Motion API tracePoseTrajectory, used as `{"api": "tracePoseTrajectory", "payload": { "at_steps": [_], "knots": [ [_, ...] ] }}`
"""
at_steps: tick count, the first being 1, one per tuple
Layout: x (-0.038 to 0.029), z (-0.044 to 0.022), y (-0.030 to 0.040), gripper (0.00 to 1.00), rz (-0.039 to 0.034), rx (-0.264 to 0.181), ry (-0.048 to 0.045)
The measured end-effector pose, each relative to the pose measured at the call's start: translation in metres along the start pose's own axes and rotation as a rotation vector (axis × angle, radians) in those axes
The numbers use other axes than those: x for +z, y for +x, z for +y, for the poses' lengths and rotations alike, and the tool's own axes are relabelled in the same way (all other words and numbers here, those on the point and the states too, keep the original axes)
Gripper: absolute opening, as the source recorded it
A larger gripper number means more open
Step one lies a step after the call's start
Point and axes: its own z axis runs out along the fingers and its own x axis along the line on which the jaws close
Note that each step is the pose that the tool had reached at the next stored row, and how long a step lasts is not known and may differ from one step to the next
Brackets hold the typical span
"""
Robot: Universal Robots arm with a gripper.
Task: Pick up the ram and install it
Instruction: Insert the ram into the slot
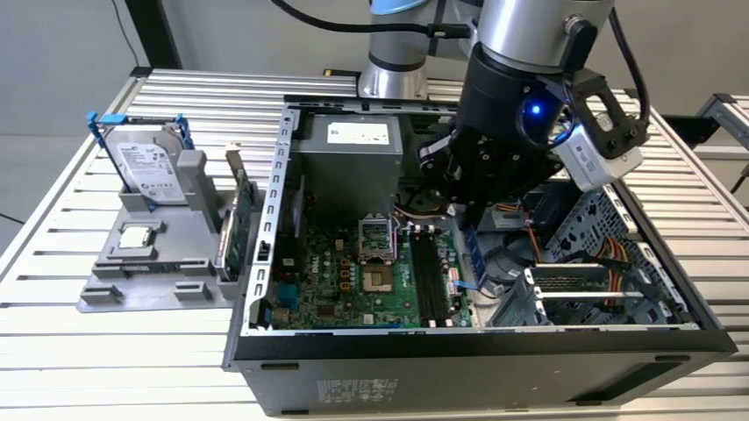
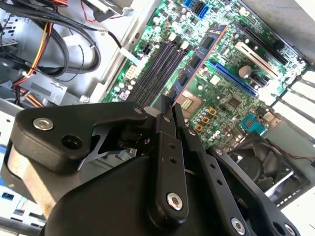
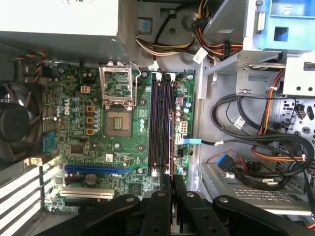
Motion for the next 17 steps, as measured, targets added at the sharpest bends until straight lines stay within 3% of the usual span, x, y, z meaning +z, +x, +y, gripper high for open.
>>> {"api": "tracePoseTrajectory", "payload": {
  "at_steps": [6,12,17],
  "knots": [
    [0.0093,0.0005,0.0001,0.00,0.0000,0.000,0.0006],
    [0.0101,0.0006,0.0000,0.00,-0.0001,0.000,0.0004],
    [0.0145,0.0009,-0.0005,0.00,0.0001,0.003,0.0005]
  ]
}}
